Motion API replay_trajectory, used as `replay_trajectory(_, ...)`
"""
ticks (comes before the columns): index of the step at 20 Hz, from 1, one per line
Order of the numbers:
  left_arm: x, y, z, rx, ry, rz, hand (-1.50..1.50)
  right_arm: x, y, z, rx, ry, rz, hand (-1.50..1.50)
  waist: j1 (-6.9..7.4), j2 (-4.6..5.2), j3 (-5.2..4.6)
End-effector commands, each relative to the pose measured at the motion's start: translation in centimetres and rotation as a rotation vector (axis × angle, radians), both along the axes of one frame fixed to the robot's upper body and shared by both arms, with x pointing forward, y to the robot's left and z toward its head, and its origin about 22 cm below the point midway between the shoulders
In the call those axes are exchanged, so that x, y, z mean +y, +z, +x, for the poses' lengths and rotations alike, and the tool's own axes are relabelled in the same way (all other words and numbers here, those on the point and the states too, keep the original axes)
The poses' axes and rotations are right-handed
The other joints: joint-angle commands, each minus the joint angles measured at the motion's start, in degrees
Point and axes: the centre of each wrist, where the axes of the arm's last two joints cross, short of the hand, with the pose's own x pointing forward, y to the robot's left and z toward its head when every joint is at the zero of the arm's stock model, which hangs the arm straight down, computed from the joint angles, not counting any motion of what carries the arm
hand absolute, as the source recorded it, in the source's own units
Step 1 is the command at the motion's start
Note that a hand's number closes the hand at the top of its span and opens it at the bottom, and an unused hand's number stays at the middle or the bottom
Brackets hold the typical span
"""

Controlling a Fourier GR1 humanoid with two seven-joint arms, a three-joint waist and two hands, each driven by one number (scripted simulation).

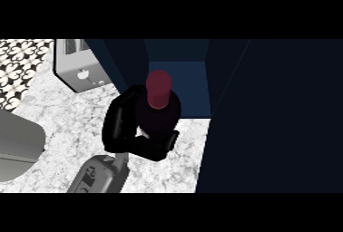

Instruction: Pick up the wine, place it into the cabinet and close the cabinet

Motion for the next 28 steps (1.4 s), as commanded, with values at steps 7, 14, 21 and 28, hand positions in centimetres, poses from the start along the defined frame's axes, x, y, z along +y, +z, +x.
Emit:
replay_trajectory(7,-3.7,5.8,3.4,0.091,0.054,0.002,1.5,-0.4,-0.4,-2.9,0.022,0.1,0.006,-1.5,-0.5,0.07,-0.02)
replay_trajectory(14,-2.9,6.6,7.0,0.046,0.091,0.016,1.5,-0.5,-0.5,-1.4,-0.01,0.091,0.023,-1.5,-0.24,0.26,-0.04)
replay_trajectory(21,-5.6,4.9,7.6,-0.001,0.143,0.18,1.5,-0.7,0.4,-2.3,0.004,0.098,-0.007,-1.5,-0.71,0.12,-0.04)
replay_trajectory(28,-3.3,1.1,9.6,0.011,0.165,0.196,1.5,-1.5,0.2,-2.8,-0.012,0.099,-0.012,-1.5,-0.97,0.26,-0.03)
